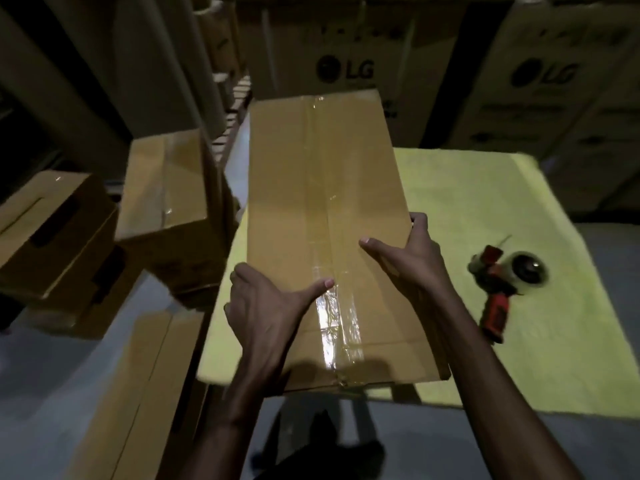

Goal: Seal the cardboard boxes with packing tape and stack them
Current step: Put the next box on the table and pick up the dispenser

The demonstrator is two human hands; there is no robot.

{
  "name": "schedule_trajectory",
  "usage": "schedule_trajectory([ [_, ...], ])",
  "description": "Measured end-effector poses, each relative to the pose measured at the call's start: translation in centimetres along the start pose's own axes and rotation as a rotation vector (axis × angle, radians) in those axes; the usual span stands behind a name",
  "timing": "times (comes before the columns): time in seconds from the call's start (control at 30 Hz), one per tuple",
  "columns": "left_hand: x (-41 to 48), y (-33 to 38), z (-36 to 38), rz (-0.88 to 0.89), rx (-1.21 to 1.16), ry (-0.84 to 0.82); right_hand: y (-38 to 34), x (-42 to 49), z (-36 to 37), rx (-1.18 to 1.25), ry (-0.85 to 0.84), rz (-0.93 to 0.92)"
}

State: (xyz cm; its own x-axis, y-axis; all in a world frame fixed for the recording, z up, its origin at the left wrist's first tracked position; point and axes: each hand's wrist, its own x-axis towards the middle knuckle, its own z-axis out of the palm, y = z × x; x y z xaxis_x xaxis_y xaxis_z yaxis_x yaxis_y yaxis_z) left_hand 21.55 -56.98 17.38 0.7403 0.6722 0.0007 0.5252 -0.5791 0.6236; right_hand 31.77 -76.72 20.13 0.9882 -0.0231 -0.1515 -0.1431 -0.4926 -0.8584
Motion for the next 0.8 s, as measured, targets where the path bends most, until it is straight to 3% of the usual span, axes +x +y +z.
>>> schedule_trajectory([
  [0.2,3.4,6.2,7.7,0.141,0.081,-0.096,3.8,5.2,-3.8,-0.151,0.238,0.085],
  [0.4,6.1,10.0,13.2,0.251,0.152,-0.165,6.1,9.2,-4.1,-0.347,0.329,0.224],
  [0.63,6.6,12.6,15.9,0.262,0.23,-0.135,7.2,12.2,-5.1,-0.499,0.328,0.178],
  [0.8,6.1,13.1,17.0,0.259,0.348,-0.092,7.7,13.0,-4.6,-0.714,0.222,0.096],
])
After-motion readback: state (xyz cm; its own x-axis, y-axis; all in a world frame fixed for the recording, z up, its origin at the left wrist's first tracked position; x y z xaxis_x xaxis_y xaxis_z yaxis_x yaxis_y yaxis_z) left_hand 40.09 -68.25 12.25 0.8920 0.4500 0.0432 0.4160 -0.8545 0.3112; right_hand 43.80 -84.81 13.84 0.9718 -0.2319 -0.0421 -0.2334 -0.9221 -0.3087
